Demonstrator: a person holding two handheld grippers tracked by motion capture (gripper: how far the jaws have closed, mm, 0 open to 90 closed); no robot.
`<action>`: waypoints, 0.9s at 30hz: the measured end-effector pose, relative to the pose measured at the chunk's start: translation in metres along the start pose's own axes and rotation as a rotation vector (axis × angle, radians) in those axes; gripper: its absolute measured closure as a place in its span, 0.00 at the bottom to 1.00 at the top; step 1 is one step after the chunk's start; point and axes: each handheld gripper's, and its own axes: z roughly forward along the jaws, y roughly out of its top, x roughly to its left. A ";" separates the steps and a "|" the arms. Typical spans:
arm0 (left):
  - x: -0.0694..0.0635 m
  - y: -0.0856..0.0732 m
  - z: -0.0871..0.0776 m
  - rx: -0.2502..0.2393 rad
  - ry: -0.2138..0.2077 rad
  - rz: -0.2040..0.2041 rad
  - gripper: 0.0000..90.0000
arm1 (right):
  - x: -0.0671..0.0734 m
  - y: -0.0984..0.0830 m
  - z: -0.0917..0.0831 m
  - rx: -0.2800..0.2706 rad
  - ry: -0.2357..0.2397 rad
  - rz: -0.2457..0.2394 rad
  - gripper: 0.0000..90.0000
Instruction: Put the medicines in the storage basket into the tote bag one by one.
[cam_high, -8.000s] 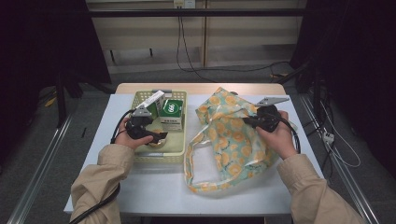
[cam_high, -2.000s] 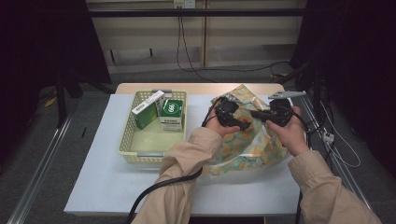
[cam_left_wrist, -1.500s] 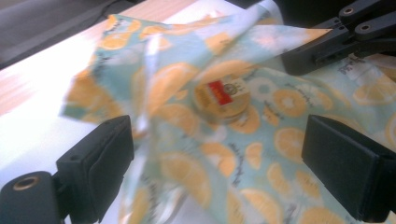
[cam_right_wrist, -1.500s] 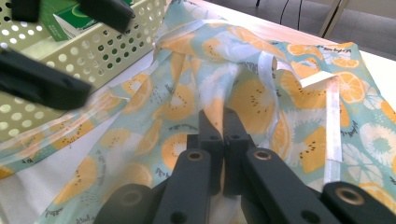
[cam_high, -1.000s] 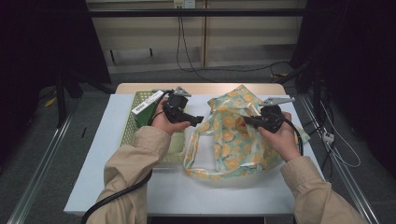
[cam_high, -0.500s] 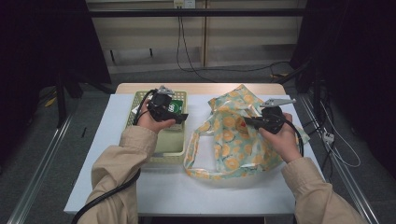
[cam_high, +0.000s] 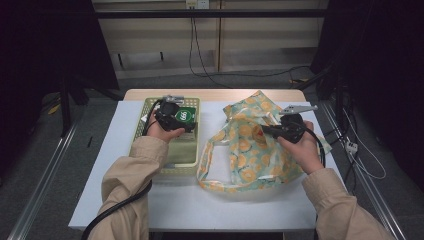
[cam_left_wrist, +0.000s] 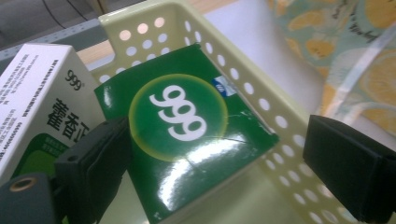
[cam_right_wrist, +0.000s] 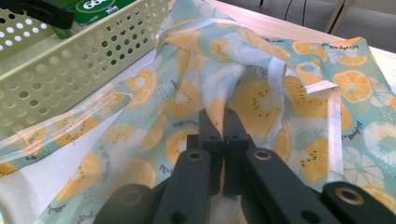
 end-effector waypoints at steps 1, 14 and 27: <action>-0.001 0.000 0.002 0.000 0.006 -0.008 0.09 | 0.000 0.000 0.000 -0.001 0.004 0.004 1.00; 0.007 -0.006 0.011 0.019 0.034 -0.039 0.05 | -0.002 -0.001 0.001 0.002 0.009 0.008 1.00; 0.011 -0.008 0.013 0.033 0.079 -0.060 0.06 | -0.005 -0.001 -0.001 0.004 0.009 0.012 1.00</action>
